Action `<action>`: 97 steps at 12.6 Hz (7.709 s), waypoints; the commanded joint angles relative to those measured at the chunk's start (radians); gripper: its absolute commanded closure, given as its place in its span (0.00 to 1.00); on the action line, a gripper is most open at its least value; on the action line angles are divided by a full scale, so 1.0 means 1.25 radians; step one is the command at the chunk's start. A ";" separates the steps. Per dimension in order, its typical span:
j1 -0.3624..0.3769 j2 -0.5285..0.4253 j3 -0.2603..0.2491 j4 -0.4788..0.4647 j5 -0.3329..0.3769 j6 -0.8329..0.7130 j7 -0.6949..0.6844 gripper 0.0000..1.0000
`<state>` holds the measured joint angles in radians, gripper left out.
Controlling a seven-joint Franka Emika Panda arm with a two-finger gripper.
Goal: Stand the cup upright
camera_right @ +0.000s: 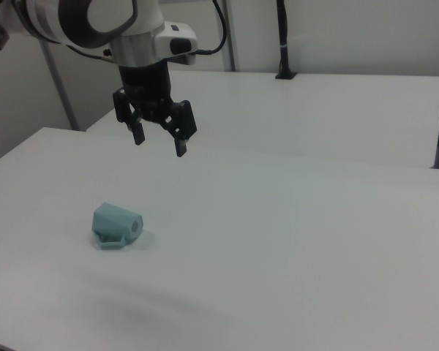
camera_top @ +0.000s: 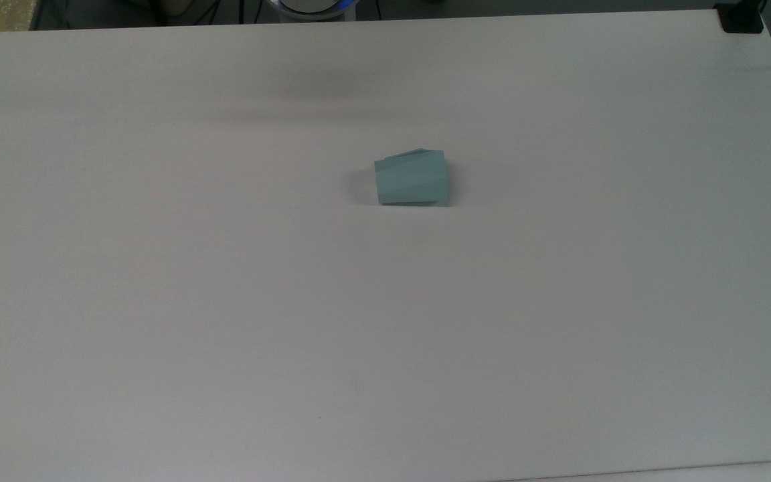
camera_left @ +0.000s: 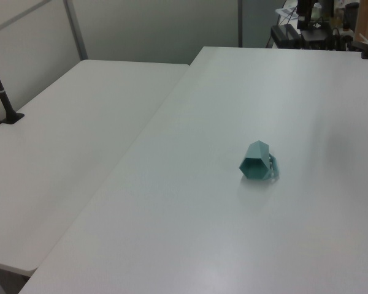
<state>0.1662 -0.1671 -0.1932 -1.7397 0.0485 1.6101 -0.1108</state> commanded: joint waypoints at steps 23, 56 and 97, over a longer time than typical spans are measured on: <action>0.484 0.423 0.120 0.188 -0.515 -0.014 0.657 0.00; 0.655 0.671 -0.005 0.172 -0.590 -0.041 0.712 1.00; 0.095 0.216 0.000 -0.263 0.009 0.574 0.308 1.00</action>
<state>0.2864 0.1114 -0.2010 -2.0575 0.0351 2.2972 0.2787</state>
